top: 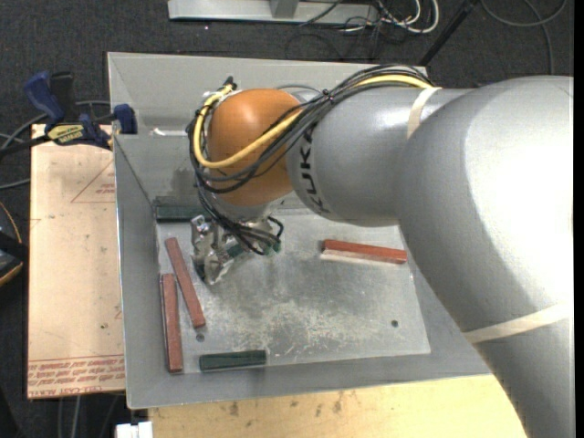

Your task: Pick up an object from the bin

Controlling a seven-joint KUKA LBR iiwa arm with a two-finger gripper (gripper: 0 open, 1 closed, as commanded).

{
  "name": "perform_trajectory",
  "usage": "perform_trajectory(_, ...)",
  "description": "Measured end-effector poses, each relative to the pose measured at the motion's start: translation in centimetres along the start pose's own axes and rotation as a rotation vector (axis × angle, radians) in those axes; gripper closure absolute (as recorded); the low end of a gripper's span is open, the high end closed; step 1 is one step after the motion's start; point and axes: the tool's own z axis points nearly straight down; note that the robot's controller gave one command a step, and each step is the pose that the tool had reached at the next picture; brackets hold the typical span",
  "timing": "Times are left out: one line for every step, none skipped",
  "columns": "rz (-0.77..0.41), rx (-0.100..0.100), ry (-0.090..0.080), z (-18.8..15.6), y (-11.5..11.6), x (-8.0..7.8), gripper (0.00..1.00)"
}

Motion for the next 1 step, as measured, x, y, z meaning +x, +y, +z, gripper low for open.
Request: perform_trajectory(0.0, -0.001, 0.002, 0.24, 0.06, 0.1, 1.0)
